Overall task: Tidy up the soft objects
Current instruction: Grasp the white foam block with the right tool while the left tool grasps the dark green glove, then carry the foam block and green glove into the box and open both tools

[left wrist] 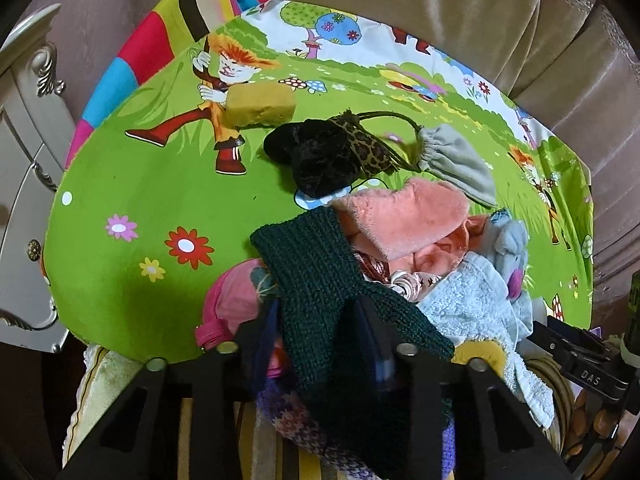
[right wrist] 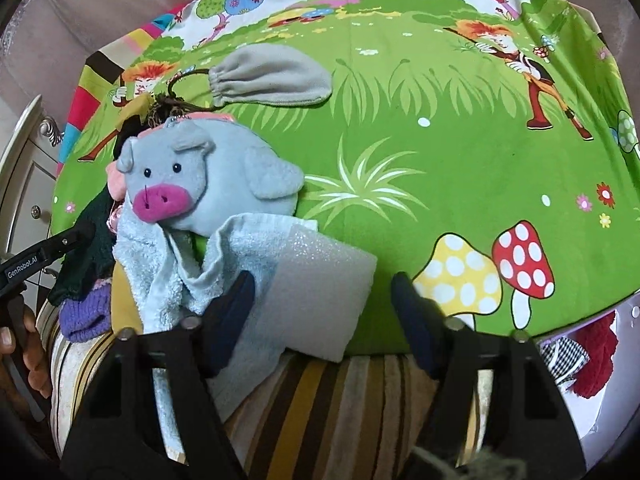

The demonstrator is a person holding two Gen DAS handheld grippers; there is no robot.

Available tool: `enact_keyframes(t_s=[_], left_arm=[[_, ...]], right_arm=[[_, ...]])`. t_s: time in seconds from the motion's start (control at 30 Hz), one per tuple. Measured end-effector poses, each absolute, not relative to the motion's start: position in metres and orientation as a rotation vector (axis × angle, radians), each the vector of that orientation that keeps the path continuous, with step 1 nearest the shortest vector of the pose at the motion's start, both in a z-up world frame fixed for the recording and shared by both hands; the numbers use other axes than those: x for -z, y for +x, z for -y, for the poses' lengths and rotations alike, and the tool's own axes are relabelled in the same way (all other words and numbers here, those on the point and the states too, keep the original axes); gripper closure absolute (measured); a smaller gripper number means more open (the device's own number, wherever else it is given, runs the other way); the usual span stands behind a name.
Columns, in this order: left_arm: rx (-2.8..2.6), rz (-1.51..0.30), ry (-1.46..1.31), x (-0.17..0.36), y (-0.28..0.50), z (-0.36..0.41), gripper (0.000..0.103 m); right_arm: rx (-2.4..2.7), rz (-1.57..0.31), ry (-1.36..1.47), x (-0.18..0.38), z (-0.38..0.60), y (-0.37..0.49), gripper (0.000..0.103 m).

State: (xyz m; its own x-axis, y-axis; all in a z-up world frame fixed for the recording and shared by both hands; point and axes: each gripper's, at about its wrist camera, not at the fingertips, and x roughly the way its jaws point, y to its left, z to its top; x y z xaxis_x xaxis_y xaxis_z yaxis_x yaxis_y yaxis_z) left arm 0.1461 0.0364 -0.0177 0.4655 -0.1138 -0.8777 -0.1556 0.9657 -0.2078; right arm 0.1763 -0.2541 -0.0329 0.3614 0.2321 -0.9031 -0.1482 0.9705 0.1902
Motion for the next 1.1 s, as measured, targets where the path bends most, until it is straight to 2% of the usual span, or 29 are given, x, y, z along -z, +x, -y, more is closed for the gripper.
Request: enact_keyframes(t_s=[0.07,0.33,1.1], left_arm=[[-0.023,-1.083,-0.273,0.016,0.145,-0.036,0.075],[-0.017,-1.036,-0.262,0.008,0.139,-0.033,0.09],[0.027,-0.853,-0.269,-0.059,0.095,-0.007,0.094]], right_arm=[[-0.245,-1.184,0.08,0.035,0.254,0.177,0.045],[-0.249,-1.15,0.068,0.031,0.252,0.172,0.047],[-0.257,-0.968,0.065,-0.019,0.274,0.122,0.048]])
